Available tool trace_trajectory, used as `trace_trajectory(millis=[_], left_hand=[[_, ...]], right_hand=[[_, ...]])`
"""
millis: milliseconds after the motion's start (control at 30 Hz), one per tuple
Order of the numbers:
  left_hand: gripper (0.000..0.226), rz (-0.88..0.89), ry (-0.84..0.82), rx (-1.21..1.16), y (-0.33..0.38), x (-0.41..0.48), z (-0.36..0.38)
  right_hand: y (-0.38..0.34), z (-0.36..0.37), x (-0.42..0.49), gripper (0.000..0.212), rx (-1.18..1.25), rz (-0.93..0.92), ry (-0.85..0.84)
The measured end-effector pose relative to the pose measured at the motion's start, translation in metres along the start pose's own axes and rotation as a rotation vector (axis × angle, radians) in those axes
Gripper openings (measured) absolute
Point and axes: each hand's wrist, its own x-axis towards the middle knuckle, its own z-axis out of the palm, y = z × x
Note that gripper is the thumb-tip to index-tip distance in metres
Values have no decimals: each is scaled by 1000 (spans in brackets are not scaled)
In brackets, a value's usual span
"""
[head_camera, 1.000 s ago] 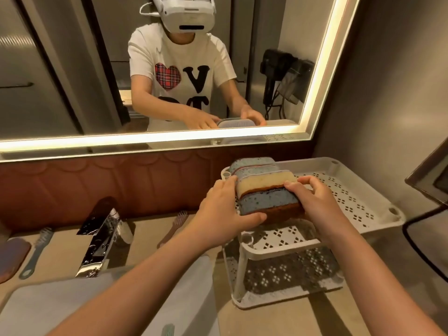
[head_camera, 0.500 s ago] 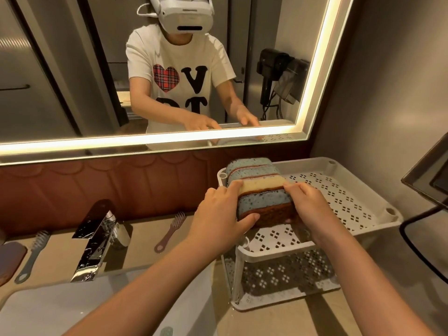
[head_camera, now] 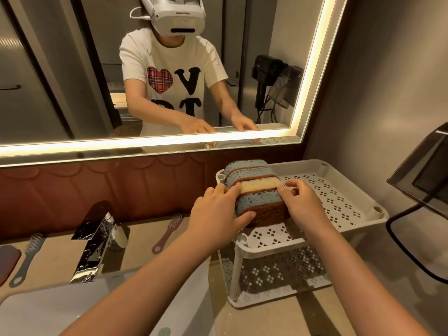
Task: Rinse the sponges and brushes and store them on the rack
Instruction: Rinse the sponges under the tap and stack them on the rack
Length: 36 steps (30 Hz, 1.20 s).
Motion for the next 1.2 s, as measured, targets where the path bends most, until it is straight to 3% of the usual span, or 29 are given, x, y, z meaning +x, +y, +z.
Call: trace_trajectory(millis=[200, 367, 533, 800, 1200], left_hand=[[50, 58, 3, -187, -13, -12, -18], [29, 143, -26, -230, -38, -31, -46], [24, 125, -59, -170, -80, -67, -69], [27, -56, -167, -87, -176, -132, -92], [21, -490, -269, -181, -346, -231, -82]], right_hand=[[-26, 3, -24, 18, -179, -331, 192], [-63, 22, -51, 7, -219, -511, 47], [-94, 60, -78, 5, -224, -613, -165], [-118, 146, -109, 12, -252, -598, -563], [-107, 297, -151, 14, -395, -487, -914]])
